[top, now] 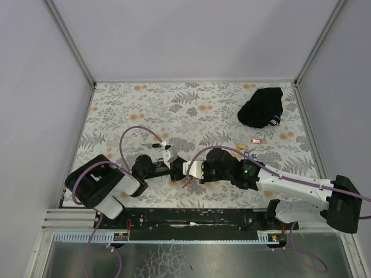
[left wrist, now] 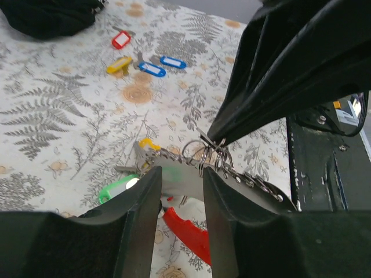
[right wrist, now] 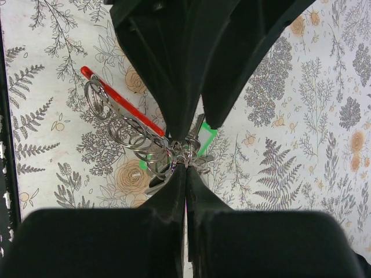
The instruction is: Put the keys on the keyring
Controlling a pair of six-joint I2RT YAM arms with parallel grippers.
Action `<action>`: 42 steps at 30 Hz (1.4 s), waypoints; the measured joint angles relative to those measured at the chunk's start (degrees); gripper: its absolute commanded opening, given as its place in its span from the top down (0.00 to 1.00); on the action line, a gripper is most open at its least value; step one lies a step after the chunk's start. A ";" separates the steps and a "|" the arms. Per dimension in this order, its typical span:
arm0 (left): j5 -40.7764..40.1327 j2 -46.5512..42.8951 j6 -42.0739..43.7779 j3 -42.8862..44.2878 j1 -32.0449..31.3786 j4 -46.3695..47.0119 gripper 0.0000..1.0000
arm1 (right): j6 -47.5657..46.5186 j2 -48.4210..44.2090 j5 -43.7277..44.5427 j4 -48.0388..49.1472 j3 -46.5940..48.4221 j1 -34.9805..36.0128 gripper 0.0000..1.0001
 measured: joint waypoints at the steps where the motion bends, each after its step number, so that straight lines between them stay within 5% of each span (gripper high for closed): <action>1: 0.50 0.87 0.02 0.00 -0.09 -0.02 0.66 | 0.00 0.00 -0.04 0.00 0.00 0.00 1.00; 19: 2.34 2.05 3.72 2.27 -3.61 -3.85 0.69 | 0.46 0.00 -1.40 -0.66 -0.07 0.00 1.00; 27: 2.32 1.62 4.76 2.38 -3.82 -4.26 1.00 | 0.52 0.02 -1.53 -0.85 -0.07 0.00 1.00; 42: -3.45 1.97 -2.69 0.87 -4.35 -0.33 1.00 | 3.02 -2.64 -0.17 3.08 -3.19 0.00 1.00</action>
